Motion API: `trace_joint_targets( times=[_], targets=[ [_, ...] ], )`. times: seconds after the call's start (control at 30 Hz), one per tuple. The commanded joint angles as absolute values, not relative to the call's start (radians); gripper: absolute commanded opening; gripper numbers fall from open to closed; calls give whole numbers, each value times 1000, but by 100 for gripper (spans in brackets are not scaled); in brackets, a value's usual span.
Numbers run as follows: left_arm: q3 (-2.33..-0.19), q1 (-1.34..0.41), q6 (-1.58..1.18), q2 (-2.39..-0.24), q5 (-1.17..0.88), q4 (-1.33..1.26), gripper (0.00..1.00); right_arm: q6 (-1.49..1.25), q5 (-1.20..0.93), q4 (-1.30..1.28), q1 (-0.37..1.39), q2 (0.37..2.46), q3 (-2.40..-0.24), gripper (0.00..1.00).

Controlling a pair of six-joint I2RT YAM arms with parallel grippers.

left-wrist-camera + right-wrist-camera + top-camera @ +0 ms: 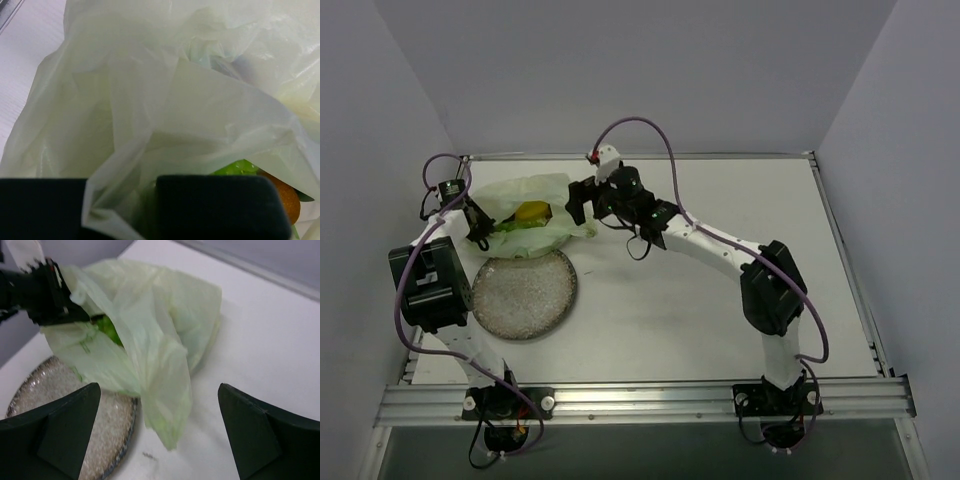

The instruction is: Take the fake fruits out of the plastic bag

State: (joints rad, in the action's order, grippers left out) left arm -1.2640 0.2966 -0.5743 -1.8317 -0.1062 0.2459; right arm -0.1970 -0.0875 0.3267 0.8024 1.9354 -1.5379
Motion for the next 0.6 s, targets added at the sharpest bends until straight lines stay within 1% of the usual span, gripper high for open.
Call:
trace_joint_targets(
  times=[0.0,0.13,0.2,0.3,0.33,0.37,0.4,0.43,0.47,0.5,0.53,0.57],
  targets=[
    [-1319,296,-557,-1835,-95,227,3,-94,-225,207,785,2071,-1721,100],
    [-1350,287,-558,-1879,-94,230,2,-98,-256,123,772,2293,-1960,100],
    [-1382,279,-557,-1897,-87,232,2,-113,-232,123,766,2347,-2051,100],
    [-1433,255,-557,-1951,-83,242,2,-149,-216,144,755,2425,-2118,88],
    [-1475,246,-558,-1980,-81,248,2,-159,-212,159,752,2442,-2120,69],
    [-1498,229,-560,-1997,-81,250,3,-176,-210,178,752,2444,-2111,53],
    [-1523,219,-560,-2012,-80,252,2,-190,-207,237,750,2438,-2068,41],
    [-1576,209,-560,-2044,-75,256,2,-207,-189,270,746,2413,-2034,18],
    [-1604,198,-558,-2061,-74,259,2,-221,-180,299,744,2392,-1998,9],
    [-1632,178,-557,-2075,-72,258,2,-248,-175,363,742,2367,-1952,4],
    [-1659,169,-557,-2104,-72,256,2,-256,-164,405,741,2306,-1837,1],
    [-1716,161,-558,-2121,-78,264,2,-262,-160,478,742,2272,-1775,1]
  ],
)
